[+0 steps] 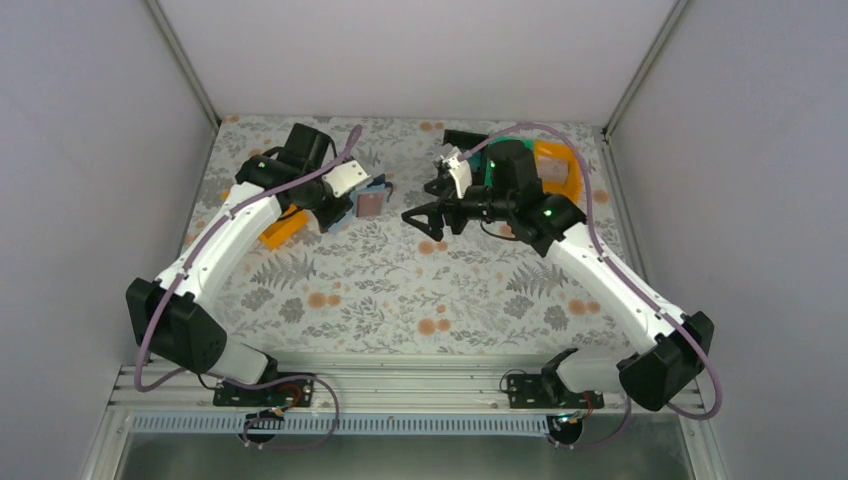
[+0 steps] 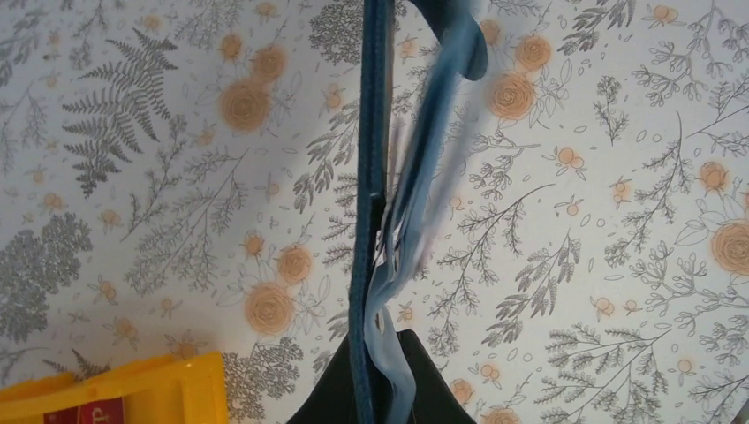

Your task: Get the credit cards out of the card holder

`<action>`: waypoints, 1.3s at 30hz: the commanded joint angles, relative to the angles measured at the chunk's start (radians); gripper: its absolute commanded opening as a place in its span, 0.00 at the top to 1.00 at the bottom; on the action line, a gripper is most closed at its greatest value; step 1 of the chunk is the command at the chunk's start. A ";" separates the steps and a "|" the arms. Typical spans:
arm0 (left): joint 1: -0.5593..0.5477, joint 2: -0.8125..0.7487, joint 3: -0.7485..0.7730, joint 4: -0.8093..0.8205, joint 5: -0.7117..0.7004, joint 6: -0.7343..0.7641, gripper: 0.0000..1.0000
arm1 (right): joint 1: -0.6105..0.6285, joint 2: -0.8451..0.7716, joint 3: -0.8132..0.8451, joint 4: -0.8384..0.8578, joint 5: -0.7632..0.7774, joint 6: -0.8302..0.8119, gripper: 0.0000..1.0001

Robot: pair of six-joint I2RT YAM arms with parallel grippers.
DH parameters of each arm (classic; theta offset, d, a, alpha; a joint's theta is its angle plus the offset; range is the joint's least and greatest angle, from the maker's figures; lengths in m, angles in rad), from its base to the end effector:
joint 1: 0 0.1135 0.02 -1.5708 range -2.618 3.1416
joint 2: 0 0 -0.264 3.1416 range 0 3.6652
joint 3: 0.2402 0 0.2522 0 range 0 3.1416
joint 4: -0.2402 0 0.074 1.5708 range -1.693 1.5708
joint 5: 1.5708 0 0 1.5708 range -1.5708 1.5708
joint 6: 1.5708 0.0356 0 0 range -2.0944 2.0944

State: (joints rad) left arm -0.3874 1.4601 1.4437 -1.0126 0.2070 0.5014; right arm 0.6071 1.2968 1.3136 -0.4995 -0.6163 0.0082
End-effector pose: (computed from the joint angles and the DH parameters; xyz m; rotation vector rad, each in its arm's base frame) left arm 0.2684 -0.1174 0.3386 1.1768 2.2982 -0.2268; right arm 0.2213 0.1788 0.3839 -0.9918 1.8610 1.0075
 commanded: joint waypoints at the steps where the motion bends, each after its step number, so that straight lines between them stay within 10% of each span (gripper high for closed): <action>1: -0.012 -0.039 0.023 -0.009 -0.002 -0.059 0.98 | -0.003 0.007 -0.054 0.190 0.057 0.124 0.01; 30: -0.011 -0.094 0.035 -0.132 0.544 0.096 0.98 | -0.037 0.223 0.142 -0.055 -0.016 -0.226 0.01; 33: -0.011 -0.102 0.027 -0.131 0.557 0.102 0.98 | -0.035 0.245 0.157 -0.109 -0.186 -0.241 0.08; 39: -0.011 -0.086 0.037 -0.129 0.573 0.097 0.98 | -0.036 0.270 0.111 -0.118 -0.359 -0.221 0.53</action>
State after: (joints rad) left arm -0.3958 1.3735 1.4734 -1.1423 0.7166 0.5724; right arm 0.5716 1.5547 1.4528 -0.5835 -0.8078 -0.2047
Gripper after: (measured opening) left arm 0.046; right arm 0.640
